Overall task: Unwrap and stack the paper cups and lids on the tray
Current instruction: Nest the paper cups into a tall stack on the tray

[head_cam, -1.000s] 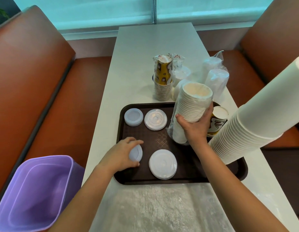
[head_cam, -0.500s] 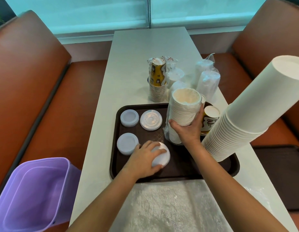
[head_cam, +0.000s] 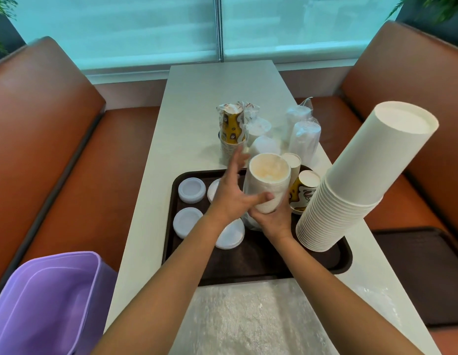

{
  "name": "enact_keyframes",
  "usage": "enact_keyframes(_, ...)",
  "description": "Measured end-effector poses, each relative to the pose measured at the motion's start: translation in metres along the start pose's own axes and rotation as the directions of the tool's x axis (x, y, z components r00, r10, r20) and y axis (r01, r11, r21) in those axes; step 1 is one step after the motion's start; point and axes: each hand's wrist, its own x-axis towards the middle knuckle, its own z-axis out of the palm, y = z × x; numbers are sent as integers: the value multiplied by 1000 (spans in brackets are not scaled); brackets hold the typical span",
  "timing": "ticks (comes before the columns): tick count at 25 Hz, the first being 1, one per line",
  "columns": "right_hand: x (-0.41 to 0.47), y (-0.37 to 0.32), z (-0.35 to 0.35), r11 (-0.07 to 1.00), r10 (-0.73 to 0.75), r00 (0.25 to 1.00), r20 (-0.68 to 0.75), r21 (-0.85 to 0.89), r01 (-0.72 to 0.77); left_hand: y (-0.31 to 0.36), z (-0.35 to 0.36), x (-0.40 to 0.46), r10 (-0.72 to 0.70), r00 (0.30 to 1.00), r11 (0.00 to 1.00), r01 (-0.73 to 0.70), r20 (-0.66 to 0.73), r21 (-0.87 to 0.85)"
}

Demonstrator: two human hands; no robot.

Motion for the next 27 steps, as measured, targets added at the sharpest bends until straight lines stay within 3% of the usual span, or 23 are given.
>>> enact_keyframes(3,-4,-3,-3,998,-12,998,63,60,8,-7,19,1,-93,996,995,93,7,-37)
enact_keyframes(6,-1,-22,-8,976,-128,991,23,182,122,-15,22,1,-116,993,988,113,-24,-109)
enact_keyframes(8,5,-24,-9,968,-120,991,59,230,103,-16,19,4,-154,988,976,150,-15,-160)
enact_keyframes(15,-18,38,-13,990,134,955,264,-66,-121,-46,26,-12,-254,962,951,267,96,-153)
enact_keyframes(17,-17,35,-16,990,140,941,309,-73,-123,-48,24,-18,-266,956,949,282,121,-141)
enact_keyframes(20,-9,3,-18,993,6,989,146,115,-23,-50,17,-13,-244,955,965,256,170,-52)
enact_keyframes(23,4,-30,-9,987,-137,989,46,85,133,-43,18,-14,-254,949,962,268,188,-52)
enact_keyframes(25,6,-39,-4,994,-83,997,-6,77,83,-31,13,-14,-257,931,959,279,261,-52)
enact_keyframes(27,2,-33,-3,996,-35,999,-39,76,38,-14,-3,-6,-177,927,956,242,331,-167)
